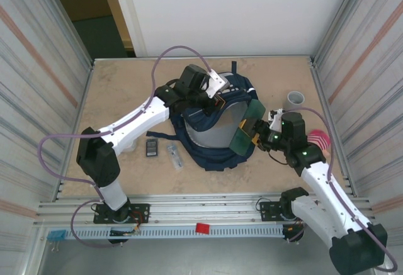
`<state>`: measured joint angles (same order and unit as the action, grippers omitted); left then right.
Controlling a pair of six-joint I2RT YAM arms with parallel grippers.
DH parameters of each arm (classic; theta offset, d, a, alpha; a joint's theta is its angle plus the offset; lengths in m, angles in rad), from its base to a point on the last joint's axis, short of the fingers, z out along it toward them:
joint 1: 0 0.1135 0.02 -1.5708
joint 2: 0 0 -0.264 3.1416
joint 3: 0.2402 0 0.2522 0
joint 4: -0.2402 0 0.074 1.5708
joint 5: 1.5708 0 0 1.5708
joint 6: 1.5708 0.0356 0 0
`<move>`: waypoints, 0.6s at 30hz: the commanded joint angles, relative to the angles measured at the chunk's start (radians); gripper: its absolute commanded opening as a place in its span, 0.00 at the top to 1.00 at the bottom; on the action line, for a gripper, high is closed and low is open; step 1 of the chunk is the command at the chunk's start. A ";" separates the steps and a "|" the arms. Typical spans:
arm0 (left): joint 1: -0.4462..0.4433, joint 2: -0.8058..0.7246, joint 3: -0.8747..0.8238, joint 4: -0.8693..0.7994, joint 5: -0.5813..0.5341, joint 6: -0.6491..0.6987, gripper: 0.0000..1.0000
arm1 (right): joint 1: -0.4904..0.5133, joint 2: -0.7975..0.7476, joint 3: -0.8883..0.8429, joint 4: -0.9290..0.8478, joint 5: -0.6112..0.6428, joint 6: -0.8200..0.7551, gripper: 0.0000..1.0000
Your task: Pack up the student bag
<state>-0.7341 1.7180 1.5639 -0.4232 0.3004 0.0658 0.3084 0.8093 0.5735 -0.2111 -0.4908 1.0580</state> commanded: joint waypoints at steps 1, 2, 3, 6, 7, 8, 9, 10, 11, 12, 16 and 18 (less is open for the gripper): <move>-0.002 -0.046 0.073 0.076 0.089 -0.073 1.00 | 0.066 0.071 -0.025 0.216 0.137 0.239 0.45; -0.002 -0.048 0.076 0.079 0.086 -0.080 1.00 | 0.085 0.106 -0.020 0.240 0.149 0.261 0.45; -0.002 -0.050 0.073 0.083 0.085 -0.080 1.00 | 0.097 0.137 -0.016 0.266 0.160 0.290 0.45; -0.002 -0.059 0.073 0.093 0.078 -0.081 1.00 | 0.130 0.235 -0.015 0.337 0.208 0.371 0.44; -0.001 -0.063 0.076 0.095 0.080 -0.081 1.00 | 0.142 0.262 -0.012 0.360 0.231 0.397 0.44; -0.001 -0.067 0.073 0.100 0.081 -0.081 1.00 | 0.155 0.288 -0.007 0.377 0.253 0.420 0.44; -0.002 -0.070 0.073 0.105 0.082 -0.082 1.00 | 0.165 0.307 -0.001 0.386 0.278 0.440 0.43; -0.001 -0.073 0.073 0.112 0.083 -0.083 1.00 | 0.177 0.330 0.001 0.392 0.309 0.468 0.43; -0.002 -0.074 0.073 0.118 0.085 -0.086 1.00 | 0.185 0.354 0.000 0.412 0.332 0.501 0.43; -0.002 -0.077 0.074 0.123 0.089 -0.089 1.00 | 0.190 0.378 -0.005 0.436 0.343 0.525 0.42; -0.002 -0.081 0.075 0.144 0.101 -0.094 1.00 | 0.195 0.485 0.026 0.521 0.357 0.547 0.42; -0.001 -0.082 0.075 0.148 0.105 -0.093 1.00 | 0.192 0.527 0.048 0.534 0.372 0.533 0.42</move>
<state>-0.7326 1.7180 1.5711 -0.4149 0.3340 -0.0051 0.5037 1.2964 0.5709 0.2371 -0.1791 1.5448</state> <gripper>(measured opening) 0.083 0.686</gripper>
